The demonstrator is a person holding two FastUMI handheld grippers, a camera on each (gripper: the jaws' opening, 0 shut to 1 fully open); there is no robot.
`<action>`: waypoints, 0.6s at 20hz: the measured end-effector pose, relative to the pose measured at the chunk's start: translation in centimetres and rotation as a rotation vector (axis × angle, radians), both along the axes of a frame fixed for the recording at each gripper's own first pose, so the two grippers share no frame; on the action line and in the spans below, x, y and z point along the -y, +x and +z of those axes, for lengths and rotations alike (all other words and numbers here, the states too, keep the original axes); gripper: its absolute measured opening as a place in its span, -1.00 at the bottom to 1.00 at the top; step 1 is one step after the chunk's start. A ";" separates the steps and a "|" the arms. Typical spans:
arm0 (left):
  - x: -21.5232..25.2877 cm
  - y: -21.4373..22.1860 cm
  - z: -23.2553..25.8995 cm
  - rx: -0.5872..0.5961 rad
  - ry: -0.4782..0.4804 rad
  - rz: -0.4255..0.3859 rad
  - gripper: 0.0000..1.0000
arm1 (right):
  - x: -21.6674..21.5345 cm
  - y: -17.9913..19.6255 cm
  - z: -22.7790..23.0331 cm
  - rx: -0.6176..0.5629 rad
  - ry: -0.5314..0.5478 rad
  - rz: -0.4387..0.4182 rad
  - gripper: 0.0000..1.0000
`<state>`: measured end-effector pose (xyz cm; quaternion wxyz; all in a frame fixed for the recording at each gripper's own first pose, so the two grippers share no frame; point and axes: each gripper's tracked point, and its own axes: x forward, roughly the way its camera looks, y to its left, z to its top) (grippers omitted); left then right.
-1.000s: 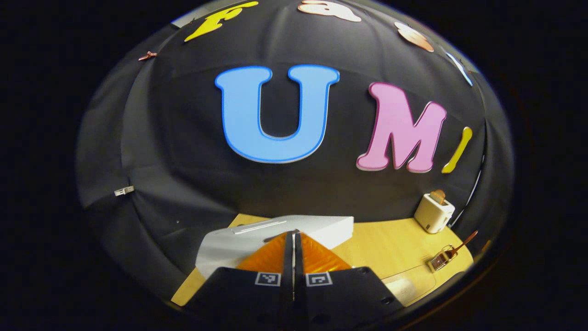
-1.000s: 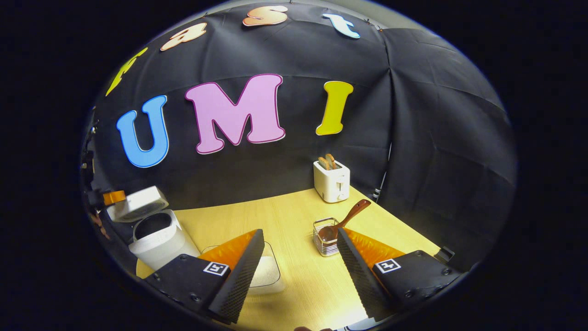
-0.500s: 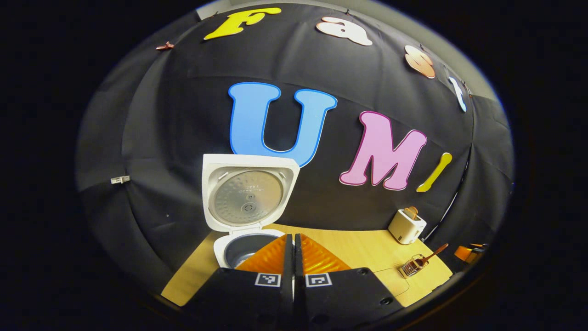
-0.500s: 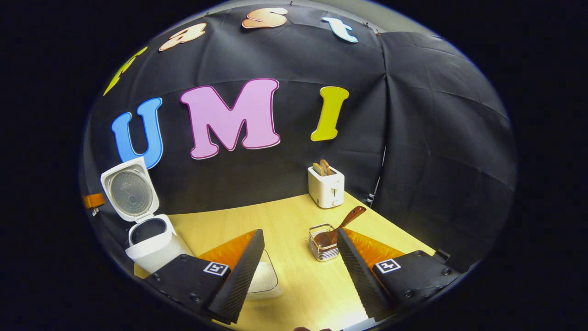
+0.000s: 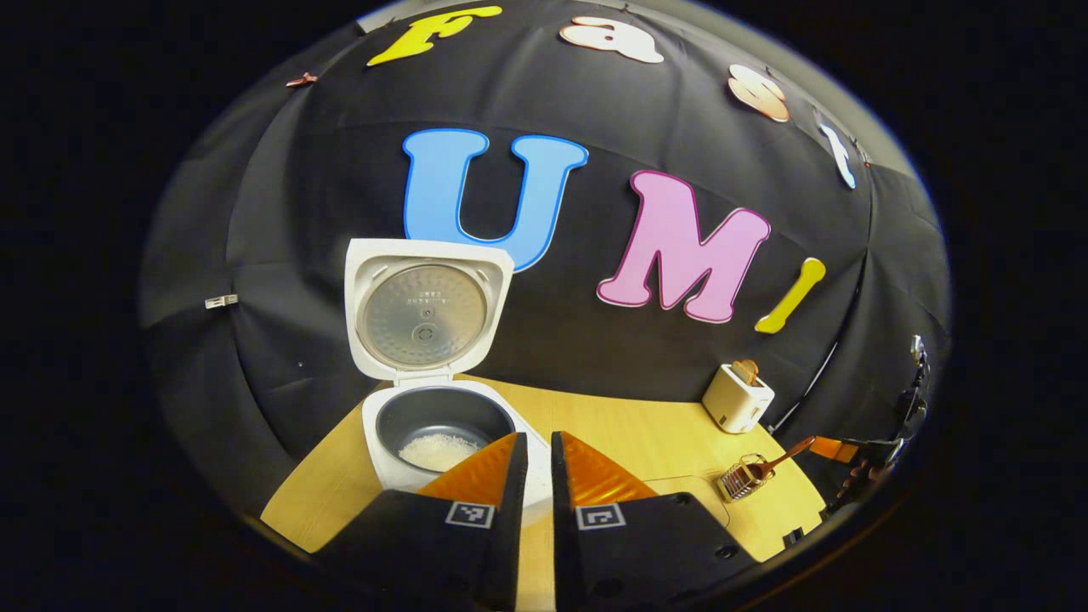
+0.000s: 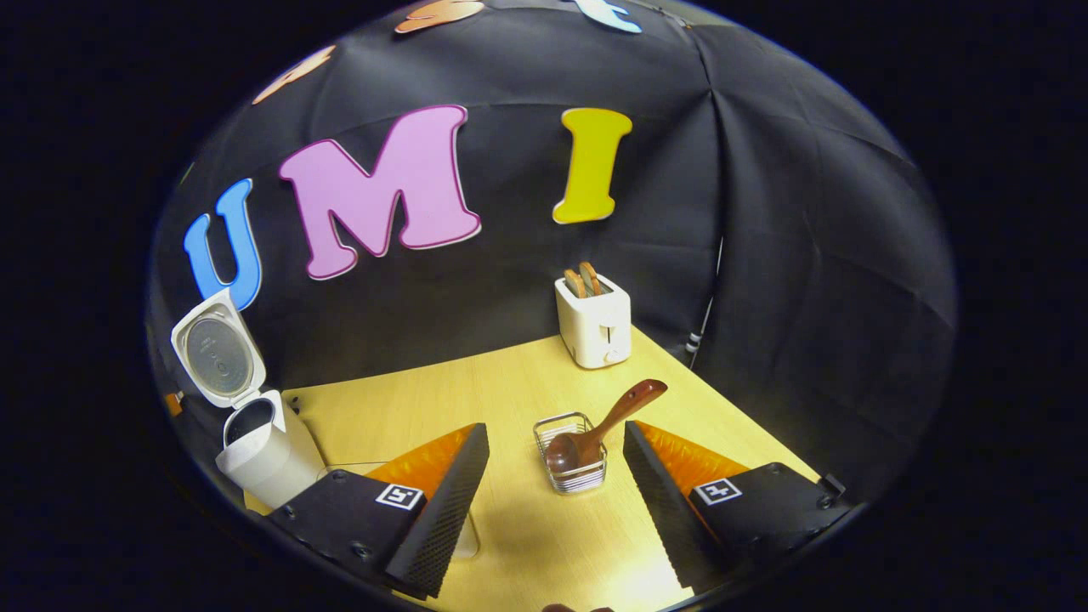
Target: Close the left gripper, press the button to open the rice cooker; take a wooden spoon from the chopstick holder with the right hand, scoop a spoonful of rice and pour it into the rice cooker, then put the wooden spoon back into the chopstick holder.
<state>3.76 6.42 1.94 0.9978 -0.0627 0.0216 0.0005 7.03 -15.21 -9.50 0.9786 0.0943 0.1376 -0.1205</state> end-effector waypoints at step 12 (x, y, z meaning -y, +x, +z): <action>5.9 0.9 -1.5 -0.072 0.097 0.025 0.92 | 4.9 8.7 -8.5 -0.110 0.122 0.082 0.99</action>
